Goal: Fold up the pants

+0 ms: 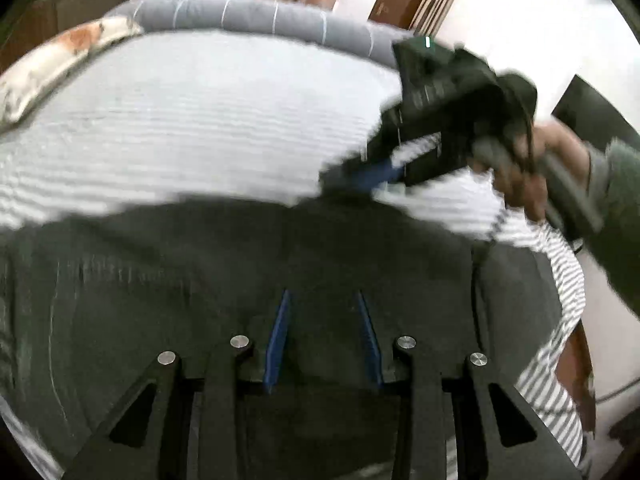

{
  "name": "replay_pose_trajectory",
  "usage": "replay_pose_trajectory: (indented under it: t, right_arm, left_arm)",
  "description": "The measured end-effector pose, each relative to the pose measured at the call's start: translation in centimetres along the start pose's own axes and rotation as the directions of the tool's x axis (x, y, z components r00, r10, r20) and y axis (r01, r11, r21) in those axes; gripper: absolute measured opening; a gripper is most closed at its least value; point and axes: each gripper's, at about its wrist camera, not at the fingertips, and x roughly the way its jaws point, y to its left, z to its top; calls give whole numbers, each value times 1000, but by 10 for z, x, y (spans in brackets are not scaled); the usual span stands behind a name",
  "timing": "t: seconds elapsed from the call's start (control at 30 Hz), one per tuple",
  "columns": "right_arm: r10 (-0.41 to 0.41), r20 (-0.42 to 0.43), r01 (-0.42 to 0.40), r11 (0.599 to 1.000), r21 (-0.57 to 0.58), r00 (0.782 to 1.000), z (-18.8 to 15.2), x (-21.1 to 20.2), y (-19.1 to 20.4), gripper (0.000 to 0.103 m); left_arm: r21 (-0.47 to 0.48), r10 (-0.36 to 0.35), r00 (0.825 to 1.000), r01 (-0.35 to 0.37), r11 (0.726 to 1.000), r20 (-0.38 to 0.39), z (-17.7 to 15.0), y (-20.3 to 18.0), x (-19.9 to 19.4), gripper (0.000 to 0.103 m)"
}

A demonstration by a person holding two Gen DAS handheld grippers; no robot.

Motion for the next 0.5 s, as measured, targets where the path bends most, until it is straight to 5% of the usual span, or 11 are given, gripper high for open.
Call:
replay_pose_trajectory:
  t: [0.17,0.33,0.5]
  right_arm:
    - [51,-47,-50,999,16,998,-12,9,-6,26]
    - [136,-34,-132,986,99,990,-13,16,-23,25]
    - [147,26,-149,981,128,989,-8,22,-29,25]
  left_arm:
    - [-2,-2,999,2,1000,50,27,6,23,35]
    - [-52,53,997,-56,997,-61,24,24,57,35]
    - [2,81,994,-81,997,-72,10,22,58,33]
